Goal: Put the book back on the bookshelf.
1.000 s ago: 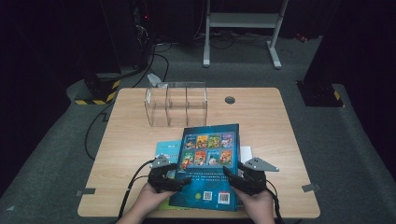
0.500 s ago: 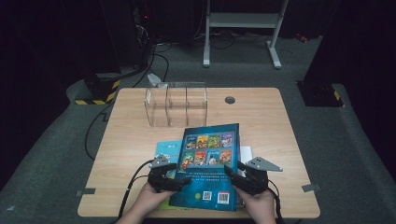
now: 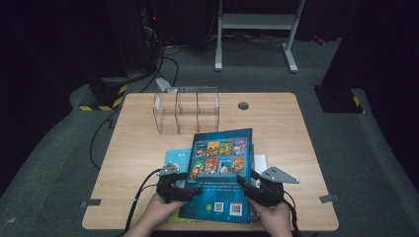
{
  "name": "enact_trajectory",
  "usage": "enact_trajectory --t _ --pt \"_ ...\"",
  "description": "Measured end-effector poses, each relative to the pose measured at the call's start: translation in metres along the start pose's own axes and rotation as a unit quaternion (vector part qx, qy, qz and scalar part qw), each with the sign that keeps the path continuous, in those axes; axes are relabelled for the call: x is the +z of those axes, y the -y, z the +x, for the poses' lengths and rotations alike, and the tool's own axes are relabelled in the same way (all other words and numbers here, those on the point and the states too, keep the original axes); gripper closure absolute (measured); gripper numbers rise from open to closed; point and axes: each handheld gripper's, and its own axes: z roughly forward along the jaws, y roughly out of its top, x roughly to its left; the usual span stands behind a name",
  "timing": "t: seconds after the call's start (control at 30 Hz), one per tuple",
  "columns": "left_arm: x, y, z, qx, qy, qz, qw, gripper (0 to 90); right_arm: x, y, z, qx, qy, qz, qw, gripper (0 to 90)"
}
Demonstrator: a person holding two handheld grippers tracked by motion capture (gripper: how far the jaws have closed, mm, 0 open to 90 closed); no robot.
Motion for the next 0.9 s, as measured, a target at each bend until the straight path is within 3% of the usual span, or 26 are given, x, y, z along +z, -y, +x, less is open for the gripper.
enact_trajectory --t 0.53,0.57,0.7,0.83,0.9 --pt "0.0004 -0.0027 0.0067 -0.034 0.038 -0.007 0.9987 0.1 -0.0050 -0.0028 0.0085 -0.038 -0.005 -0.030 0.9988 50.9" --pt "0.0000 -0.0030 0.0077 -0.034 0.052 -0.006 0.9981 1.3 -0.0052 -0.0033 0.0089 -0.042 -0.005 -0.032 0.9986 50.9" --pt "-0.0003 -0.0037 0.0083 -0.039 0.053 -0.005 0.9978 4.7 -0.0049 -0.0039 0.0084 -0.040 -0.006 -0.032 0.9987 50.8" --pt "-0.0033 -0.0059 0.0104 -0.057 0.054 -0.001 0.9969 9.5 -0.0046 -0.0051 0.0081 -0.035 -0.008 -0.029 0.9989 50.8" --pt "-0.0042 -0.0061 0.0103 -0.055 0.049 -0.004 0.9973 11.6 -0.0043 -0.0055 0.0079 -0.034 -0.007 -0.027 0.9991 50.8"
